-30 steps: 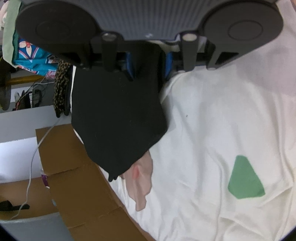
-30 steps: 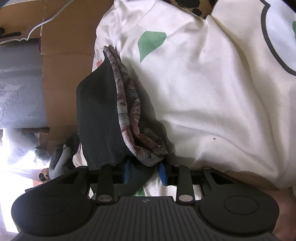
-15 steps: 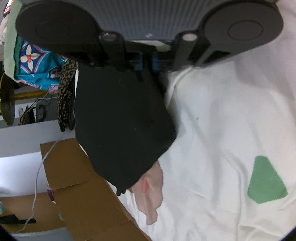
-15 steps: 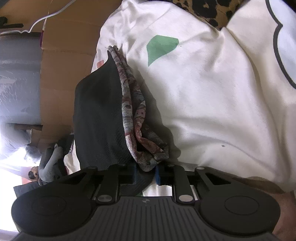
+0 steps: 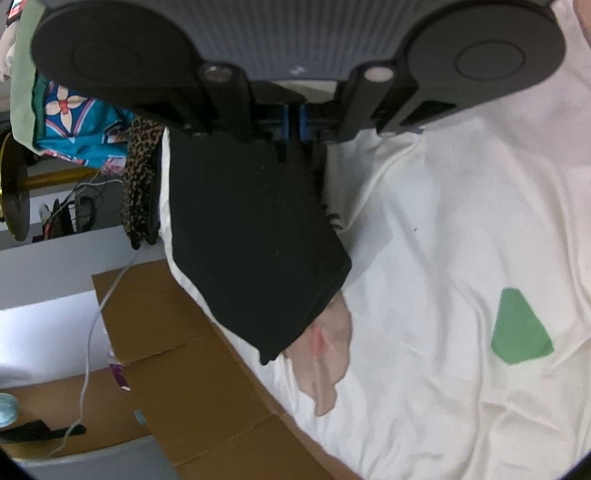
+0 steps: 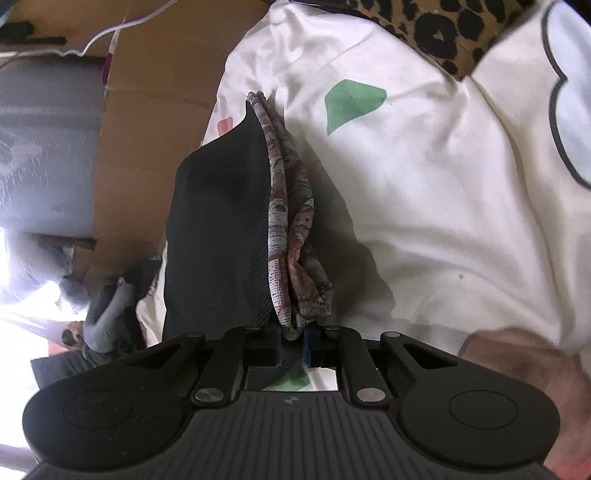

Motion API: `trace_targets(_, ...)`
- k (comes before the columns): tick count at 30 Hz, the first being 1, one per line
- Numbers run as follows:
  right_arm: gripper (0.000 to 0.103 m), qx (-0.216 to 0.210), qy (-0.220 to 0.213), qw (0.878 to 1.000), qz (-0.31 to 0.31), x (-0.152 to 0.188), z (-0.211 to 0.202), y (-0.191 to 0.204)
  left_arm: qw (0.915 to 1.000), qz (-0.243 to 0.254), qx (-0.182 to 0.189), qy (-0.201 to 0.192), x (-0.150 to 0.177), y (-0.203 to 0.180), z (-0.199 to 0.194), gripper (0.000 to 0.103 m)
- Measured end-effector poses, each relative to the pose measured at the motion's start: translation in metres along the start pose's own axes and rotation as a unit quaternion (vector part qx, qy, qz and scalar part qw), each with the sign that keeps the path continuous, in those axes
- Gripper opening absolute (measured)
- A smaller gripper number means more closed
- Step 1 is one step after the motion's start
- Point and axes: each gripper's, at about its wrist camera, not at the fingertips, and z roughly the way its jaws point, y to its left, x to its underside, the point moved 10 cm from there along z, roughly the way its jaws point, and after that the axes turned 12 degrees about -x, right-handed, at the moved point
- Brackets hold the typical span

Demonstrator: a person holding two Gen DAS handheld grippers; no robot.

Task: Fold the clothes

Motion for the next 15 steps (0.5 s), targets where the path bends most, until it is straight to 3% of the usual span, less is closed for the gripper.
trace_targets(6, 0.008, -0.005, 0.008, 1.000, -0.009, 0.011, -0.005, 0.006, 1.0000, -0.001, 0.002, -0.005, 0.004, -0.001, -0.016, 0.005)
trace_targets(10, 0.008, 0.001, 0.020, 1.000, -0.013, 0.022, -0.013, 0.004, 0.9995, 0.018, -0.024, 0.010, 0.020, 0.004, -0.025, 0.005)
trace_targets(15, 0.008, 0.010, 0.044, 0.999, -0.017, 0.044, -0.023, 0.000, 0.9992, 0.018, -0.028, 0.023, 0.039, 0.012, -0.043, 0.004)
